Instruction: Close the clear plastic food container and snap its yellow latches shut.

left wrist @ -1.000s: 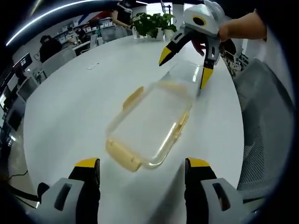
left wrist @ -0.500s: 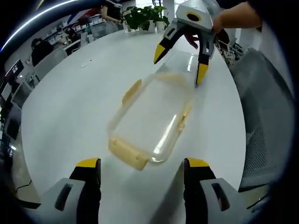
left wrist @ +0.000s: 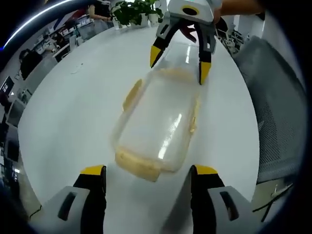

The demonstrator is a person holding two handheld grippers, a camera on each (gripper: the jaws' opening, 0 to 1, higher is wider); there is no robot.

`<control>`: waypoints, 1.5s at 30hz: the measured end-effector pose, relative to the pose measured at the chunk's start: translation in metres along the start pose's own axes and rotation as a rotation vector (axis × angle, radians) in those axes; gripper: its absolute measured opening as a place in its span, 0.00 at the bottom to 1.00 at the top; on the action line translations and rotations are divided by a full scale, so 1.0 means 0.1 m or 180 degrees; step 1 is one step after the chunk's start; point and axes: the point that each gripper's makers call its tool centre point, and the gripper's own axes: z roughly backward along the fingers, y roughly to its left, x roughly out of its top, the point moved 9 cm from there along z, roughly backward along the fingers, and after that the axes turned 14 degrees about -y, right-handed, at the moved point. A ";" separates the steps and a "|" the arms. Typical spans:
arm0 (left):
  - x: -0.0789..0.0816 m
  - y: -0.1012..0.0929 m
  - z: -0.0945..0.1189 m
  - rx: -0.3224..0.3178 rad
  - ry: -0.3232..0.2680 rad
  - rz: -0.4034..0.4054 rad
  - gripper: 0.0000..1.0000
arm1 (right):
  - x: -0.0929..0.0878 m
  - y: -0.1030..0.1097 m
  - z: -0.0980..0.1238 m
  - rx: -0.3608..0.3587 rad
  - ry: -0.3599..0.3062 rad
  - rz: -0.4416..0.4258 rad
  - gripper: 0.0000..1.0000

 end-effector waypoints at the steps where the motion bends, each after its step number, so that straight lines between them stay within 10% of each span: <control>1: 0.00 0.01 0.00 -0.0020 0.0015 -0.0019 0.70 | 0.01 -0.01 0.00 0.0016 -0.0027 -0.0036 0.65; 45: 0.04 0.18 -0.08 -0.0586 0.0204 -0.0253 0.51 | -0.01 -0.14 -0.05 0.0369 0.0129 -0.0130 0.57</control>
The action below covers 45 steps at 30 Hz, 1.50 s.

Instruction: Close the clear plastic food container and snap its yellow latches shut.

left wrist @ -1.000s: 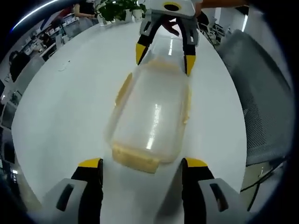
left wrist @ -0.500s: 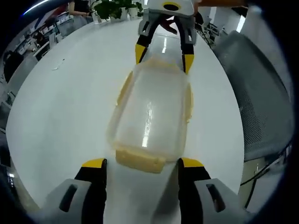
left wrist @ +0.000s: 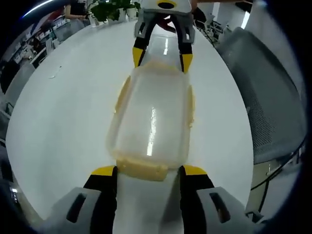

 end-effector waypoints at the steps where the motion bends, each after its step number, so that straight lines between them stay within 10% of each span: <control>1: 0.01 0.00 0.00 -0.0003 0.0012 -0.0019 0.51 | 0.00 0.00 0.00 0.0007 0.0009 0.0008 0.55; 12: 0.02 -0.01 -0.02 -0.0038 0.0055 -0.0033 0.47 | -0.02 -0.03 0.05 0.0022 0.0042 0.0015 0.40; 45: 0.10 0.00 -0.04 -0.0153 0.0273 -0.0325 0.40 | -0.02 -0.02 0.05 0.0065 0.0083 0.0083 0.40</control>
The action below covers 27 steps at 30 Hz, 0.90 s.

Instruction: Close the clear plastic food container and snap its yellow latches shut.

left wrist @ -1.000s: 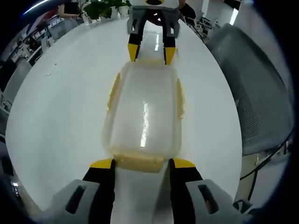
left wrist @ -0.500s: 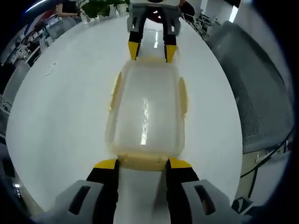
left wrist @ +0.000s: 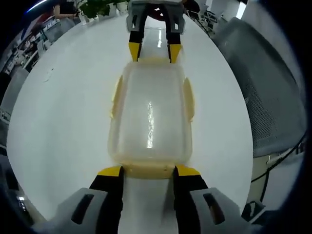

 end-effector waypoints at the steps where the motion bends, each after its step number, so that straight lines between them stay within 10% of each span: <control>1: 0.01 -0.01 0.00 -0.0011 0.0005 -0.0072 0.40 | 0.00 0.00 0.00 0.0000 0.0003 0.0000 0.40; 27: 0.01 -0.01 -0.01 -0.0019 0.0027 0.0072 0.39 | -0.01 -0.02 0.01 0.0008 -0.0016 -0.0030 0.39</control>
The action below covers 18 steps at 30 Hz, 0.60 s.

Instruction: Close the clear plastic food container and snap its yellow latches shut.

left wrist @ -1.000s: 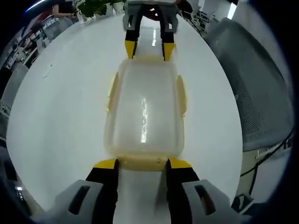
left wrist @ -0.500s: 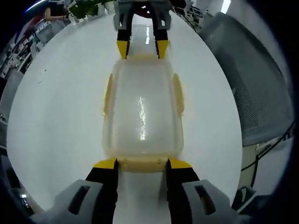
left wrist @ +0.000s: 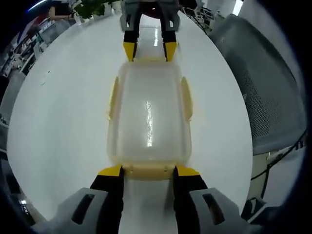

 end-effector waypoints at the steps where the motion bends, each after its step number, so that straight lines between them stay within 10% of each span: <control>1: 0.00 -0.01 0.00 0.0003 -0.0002 -0.0004 0.39 | 0.00 0.00 0.00 0.0003 0.0000 0.0009 0.39; 18: 0.09 -0.09 0.06 0.0120 0.0020 0.0020 0.39 | 0.07 0.03 0.15 -0.0014 -0.0021 0.0136 0.39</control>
